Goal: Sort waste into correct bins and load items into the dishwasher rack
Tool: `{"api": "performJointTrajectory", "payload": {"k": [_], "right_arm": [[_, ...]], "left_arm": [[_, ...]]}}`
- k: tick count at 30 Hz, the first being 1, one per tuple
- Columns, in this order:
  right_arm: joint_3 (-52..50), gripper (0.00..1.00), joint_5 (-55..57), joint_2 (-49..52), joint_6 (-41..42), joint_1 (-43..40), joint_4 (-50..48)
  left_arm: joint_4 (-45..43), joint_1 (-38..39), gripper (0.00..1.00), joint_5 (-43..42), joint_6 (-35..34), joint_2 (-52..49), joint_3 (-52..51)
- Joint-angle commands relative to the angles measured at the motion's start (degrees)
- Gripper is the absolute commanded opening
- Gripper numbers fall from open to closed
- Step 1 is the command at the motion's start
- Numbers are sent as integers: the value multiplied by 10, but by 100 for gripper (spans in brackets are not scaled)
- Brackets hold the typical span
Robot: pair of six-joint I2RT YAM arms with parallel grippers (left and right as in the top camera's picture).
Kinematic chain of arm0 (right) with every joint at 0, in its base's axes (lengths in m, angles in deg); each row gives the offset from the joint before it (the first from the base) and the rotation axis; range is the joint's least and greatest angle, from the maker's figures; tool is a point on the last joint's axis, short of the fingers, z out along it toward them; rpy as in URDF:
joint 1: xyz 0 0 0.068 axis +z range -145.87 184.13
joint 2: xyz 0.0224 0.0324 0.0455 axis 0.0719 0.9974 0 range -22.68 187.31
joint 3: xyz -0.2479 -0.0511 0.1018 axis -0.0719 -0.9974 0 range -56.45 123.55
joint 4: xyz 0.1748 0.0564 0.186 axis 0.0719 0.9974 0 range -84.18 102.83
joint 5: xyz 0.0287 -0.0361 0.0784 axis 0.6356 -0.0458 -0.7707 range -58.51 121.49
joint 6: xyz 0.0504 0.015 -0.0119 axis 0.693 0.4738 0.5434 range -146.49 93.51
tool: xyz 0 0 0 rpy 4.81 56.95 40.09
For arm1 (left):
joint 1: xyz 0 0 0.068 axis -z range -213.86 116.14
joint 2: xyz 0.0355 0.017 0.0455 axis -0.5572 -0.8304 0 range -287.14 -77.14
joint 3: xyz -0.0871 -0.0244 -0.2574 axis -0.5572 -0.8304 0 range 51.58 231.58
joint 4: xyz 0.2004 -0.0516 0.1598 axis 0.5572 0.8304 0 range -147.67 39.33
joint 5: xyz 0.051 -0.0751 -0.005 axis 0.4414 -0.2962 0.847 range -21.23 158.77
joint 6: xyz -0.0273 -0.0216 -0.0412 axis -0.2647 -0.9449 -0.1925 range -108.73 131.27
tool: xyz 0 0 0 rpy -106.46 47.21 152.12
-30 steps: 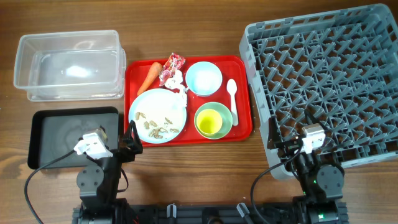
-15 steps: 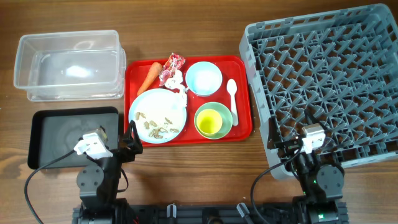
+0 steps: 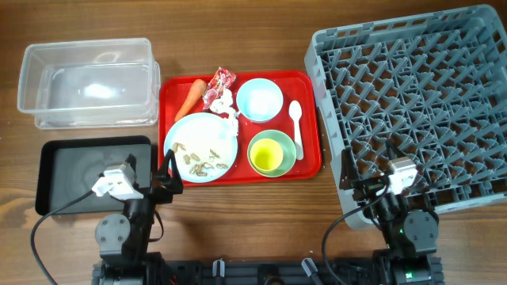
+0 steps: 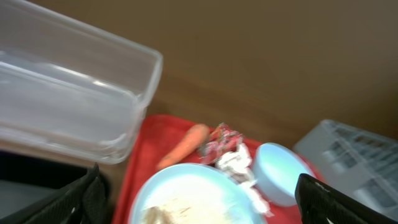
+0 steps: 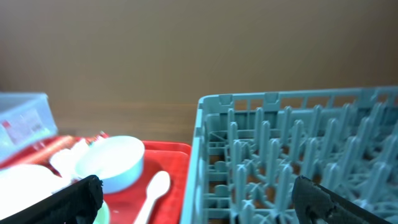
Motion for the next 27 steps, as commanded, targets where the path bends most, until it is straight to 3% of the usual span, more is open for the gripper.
{"api": "performJointTrajectory", "payload": {"k": [1, 4, 9, 14, 22, 27], "right_arm": [[3, 100, -27, -2, 141, -2, -5], [42, 100, -57, -1, 139, -2, 3], [150, 100, -56, 33, 116, -2, 57], [299, 100, -57, 155, 116, -2, 183], [557, 100, -62, 440, 114, -2, 441], [646, 100, -68, 562, 116, -2, 513]], "left_arm": [[-41, 2, 100, -41, -86, 5, -3], [-90, 2, 100, -59, -97, 0, 12], [-54, 2, 100, -78, -98, -71, 101], [63, 2, 100, -145, -76, -257, 268], [364, 14, 100, -224, -27, -565, 586], [406, 15, 100, -261, -29, -659, 642]]}}
